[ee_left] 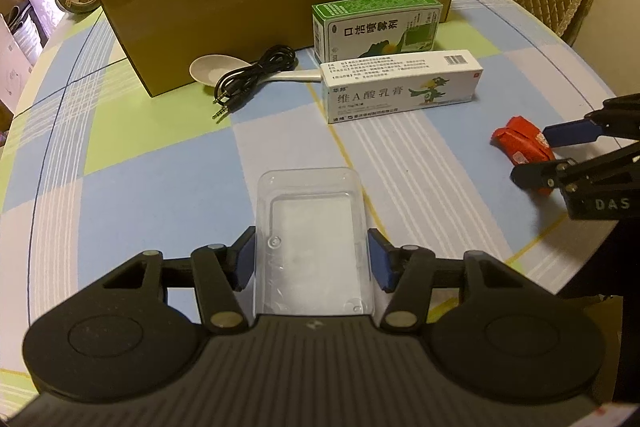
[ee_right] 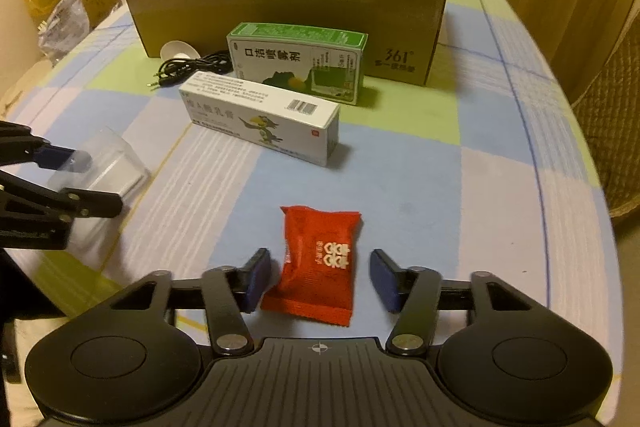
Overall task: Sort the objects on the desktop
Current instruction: 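Grasp the clear plastic tray with the left tool while the right tool grasps the red candy packet, then carry the tray and red packet into the cardboard box and release both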
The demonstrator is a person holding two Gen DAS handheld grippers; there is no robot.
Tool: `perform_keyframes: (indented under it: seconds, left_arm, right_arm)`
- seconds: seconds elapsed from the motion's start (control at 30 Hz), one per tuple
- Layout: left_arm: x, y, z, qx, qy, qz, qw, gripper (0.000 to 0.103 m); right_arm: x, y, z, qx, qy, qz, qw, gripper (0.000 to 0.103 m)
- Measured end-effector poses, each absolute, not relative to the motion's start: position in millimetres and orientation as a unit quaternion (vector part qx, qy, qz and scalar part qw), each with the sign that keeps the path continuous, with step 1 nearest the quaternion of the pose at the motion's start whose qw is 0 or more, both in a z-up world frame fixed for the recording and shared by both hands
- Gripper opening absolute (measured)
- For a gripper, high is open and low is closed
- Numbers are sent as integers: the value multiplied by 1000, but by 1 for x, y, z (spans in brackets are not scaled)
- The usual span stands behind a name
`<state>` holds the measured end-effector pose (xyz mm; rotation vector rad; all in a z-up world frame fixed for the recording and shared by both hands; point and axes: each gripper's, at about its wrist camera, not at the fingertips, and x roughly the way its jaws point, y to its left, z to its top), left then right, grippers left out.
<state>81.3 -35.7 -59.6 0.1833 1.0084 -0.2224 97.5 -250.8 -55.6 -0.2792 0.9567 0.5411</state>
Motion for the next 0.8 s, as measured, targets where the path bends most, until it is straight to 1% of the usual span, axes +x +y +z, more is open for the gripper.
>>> perform_keyframes:
  seconds: [0.03, 0.07, 0.2, 0.8]
  left_arm:
    - [81, -36, -59, 87, 481, -107, 866, 52]
    - [80, -36, -59, 87, 481, -108, 866, 52]
    - [79, -36, -57, 86, 478, -108, 868, 52]
    - [74, -31, -34, 76, 452, -104, 882, 52]
  right_arm:
    - [97, -251, -55, -132, 452, 258, 844, 35]
    - [97, -250, -55, -134, 450, 258, 845, 32]
    - [96, -250, -51, -132, 446, 257, 847, 24]
    - [87, -244, -22, -119, 425, 261, 859, 24]
